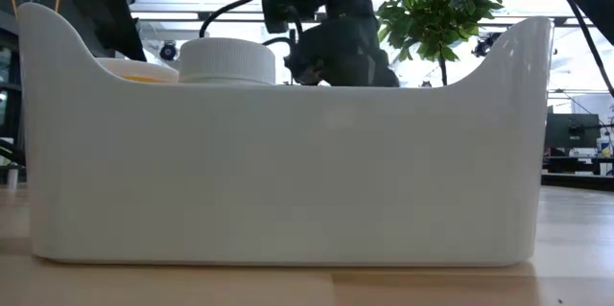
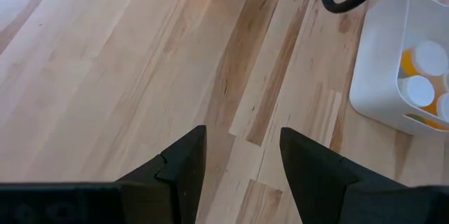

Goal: Pick and place pill bottles into a basket
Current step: Put the white pill bottle in the white bin

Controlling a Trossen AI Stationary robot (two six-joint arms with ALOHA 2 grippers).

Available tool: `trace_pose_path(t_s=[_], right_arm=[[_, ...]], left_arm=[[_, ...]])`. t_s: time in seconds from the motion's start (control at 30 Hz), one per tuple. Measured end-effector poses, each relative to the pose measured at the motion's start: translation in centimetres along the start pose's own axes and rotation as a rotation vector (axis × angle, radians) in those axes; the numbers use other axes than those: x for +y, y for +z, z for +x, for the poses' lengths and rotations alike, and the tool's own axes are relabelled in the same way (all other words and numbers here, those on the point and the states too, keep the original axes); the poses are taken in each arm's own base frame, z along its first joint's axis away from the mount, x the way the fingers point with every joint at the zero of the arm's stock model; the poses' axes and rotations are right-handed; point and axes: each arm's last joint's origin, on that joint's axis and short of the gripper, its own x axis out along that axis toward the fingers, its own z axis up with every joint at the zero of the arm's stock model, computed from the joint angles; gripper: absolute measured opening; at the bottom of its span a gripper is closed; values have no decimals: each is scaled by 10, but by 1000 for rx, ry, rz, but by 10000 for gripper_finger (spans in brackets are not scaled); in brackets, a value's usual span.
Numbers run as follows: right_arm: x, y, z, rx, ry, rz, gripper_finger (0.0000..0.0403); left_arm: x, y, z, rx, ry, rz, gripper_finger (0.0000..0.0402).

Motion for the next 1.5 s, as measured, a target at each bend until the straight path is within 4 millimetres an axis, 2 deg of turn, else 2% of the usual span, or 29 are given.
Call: trace_pose_path(t_s=[1.13,1.5], right_arm=[[1,-3,0,23,-5,87,328],[4,1,15,69,2,96,328]], left_arm=[[0,0,0,1,0,3,216],[0,0,0,1,0,18,216]])
